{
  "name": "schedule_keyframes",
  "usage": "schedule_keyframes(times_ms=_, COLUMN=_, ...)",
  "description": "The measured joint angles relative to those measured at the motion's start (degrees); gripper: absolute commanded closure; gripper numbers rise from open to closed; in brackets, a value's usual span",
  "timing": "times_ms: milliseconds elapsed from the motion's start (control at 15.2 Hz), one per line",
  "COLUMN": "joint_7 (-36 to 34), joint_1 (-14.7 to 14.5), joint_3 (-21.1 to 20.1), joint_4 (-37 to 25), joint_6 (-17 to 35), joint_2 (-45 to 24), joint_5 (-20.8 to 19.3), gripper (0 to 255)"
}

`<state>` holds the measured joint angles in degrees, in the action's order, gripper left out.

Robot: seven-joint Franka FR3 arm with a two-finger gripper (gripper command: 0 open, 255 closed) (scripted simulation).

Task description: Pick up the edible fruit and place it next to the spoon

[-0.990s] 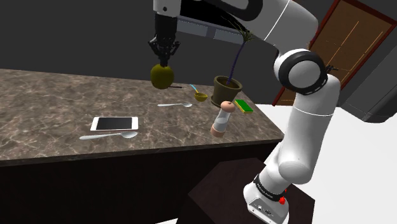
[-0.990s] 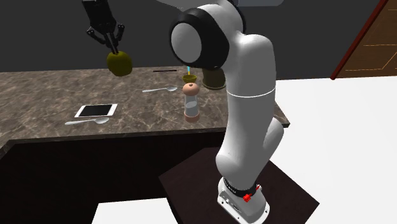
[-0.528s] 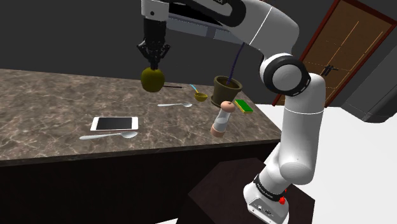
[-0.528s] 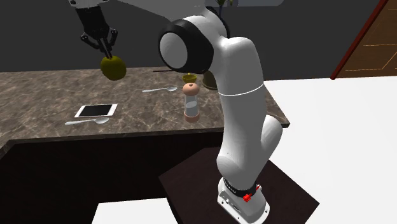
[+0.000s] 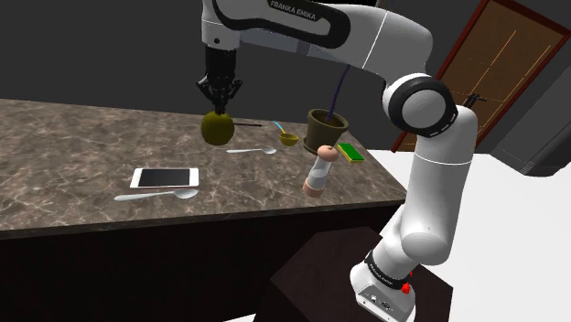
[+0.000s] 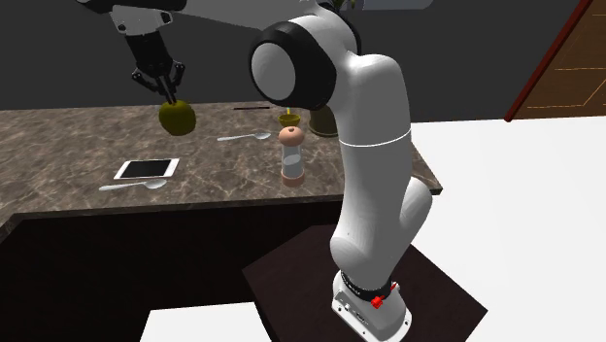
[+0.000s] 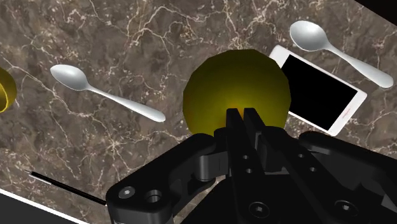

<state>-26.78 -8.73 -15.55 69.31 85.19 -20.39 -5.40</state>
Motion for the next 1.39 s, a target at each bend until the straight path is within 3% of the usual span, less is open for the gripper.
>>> schedule_keyframes(times_ms=726, joint_7=0.1, joint_1=1.0, joint_3=0.1, joint_4=12.0, joint_6=9.7, joint_2=2.3, joint_5=0.6, gripper=255)
schedule_keyframes(times_ms=1386, joint_7=-0.1, joint_1=1.2, joint_3=0.3, joint_4=18.3, joint_6=16.3, joint_2=2.1, joint_5=0.4, gripper=255)
